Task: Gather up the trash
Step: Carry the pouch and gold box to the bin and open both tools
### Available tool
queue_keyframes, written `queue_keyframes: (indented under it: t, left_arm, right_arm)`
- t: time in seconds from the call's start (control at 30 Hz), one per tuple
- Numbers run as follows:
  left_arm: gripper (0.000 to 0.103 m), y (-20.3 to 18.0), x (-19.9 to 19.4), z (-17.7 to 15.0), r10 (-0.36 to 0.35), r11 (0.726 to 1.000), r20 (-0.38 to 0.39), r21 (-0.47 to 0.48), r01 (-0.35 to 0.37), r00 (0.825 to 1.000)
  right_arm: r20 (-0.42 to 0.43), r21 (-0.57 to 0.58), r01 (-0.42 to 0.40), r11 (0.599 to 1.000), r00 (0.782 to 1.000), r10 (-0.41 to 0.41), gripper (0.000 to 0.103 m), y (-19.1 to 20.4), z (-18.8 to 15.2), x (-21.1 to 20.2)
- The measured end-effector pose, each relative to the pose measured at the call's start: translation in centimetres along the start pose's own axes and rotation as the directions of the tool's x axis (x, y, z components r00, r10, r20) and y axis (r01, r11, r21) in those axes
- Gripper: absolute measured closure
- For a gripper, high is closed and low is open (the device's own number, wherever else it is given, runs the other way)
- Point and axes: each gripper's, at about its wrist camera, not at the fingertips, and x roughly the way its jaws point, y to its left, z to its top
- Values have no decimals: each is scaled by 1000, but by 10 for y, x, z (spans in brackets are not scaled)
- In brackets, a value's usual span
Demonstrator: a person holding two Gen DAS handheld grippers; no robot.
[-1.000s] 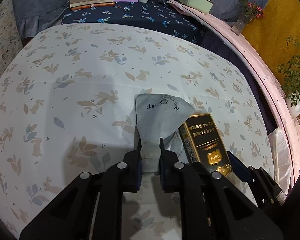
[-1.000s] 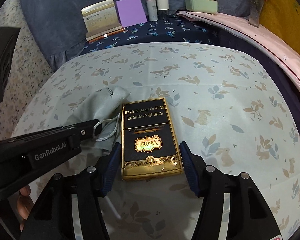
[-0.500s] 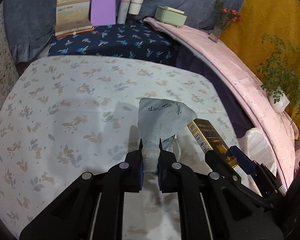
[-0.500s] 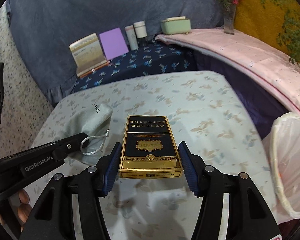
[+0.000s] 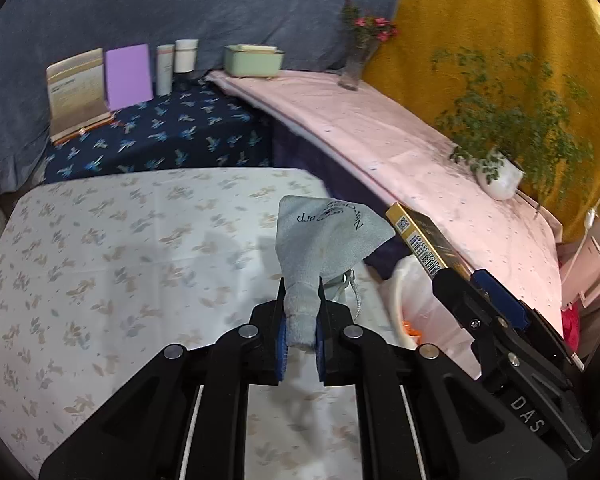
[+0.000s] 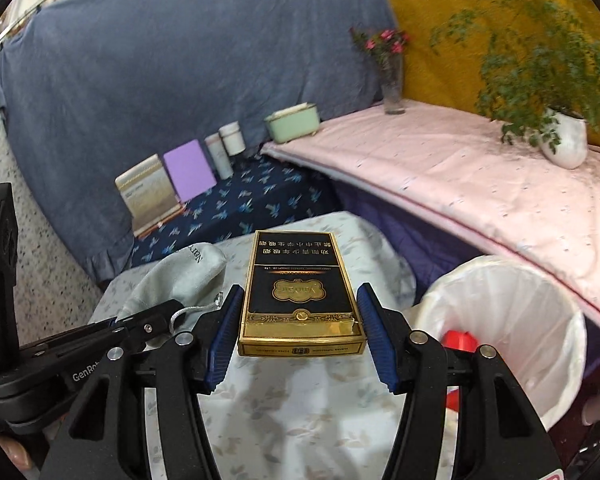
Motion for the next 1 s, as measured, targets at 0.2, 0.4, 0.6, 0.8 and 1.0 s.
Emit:
queue_keyframes:
  t: [0.2,0.4,0.6,0.8,1.0]
  left_arm:
    - [93,-59,0,2,-53,995,7,86,52,999]
    - [93,-110,9,0,-99,983,-14,151,100,995]
    - [93,-150,24,-6,-139,969,-56,200,148,989]
    - [92,-174,41,-13,-164,955,-102,232,184,981]
    - [76,-180,54,-15,-170,956,-115,220,192,979]
  right_arm:
    - [60,43,53,998,997,-55,47,-43,10,-34]
    - [91,87,117,989,988,-125,47,-91,11,-62]
    - [95,144,165,976,979,-180,47,-132,8,-77]
    - [79,183,199,963,973,-216,47,-163,2,-80]
    - [60,204,208,957,973,-224,47,-181,-4,-78]
